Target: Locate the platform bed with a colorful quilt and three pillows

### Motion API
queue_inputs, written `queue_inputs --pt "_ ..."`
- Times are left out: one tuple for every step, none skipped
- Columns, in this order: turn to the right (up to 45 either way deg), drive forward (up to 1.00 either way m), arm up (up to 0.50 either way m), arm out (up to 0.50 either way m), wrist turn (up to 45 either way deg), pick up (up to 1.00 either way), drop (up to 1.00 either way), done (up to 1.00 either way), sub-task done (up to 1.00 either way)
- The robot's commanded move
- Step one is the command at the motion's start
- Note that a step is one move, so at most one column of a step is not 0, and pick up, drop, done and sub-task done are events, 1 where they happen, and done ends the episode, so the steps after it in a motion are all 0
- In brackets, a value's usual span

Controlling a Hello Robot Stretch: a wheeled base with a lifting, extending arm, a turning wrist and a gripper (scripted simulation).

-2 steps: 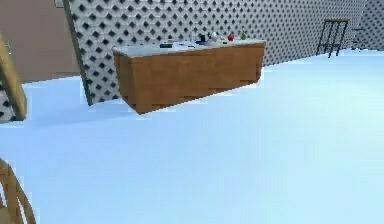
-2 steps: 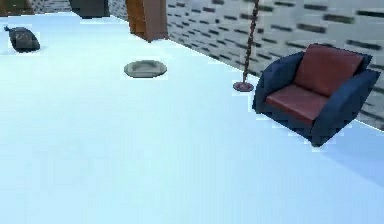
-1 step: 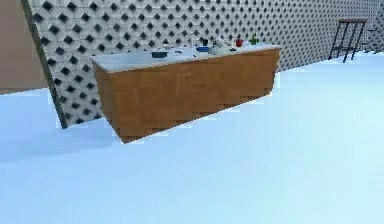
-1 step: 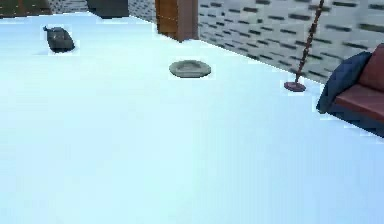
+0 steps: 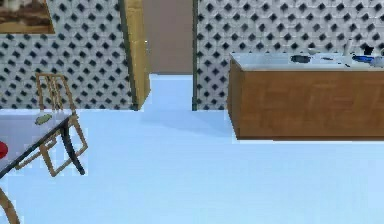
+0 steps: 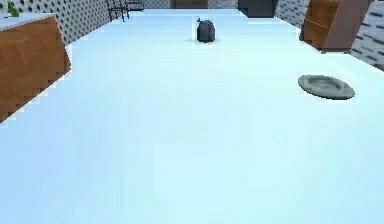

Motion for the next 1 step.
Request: queue_inputs --pt "0.0 0.65 0.0 0.0 0.0 0.0 0.0 0.0 0.0"
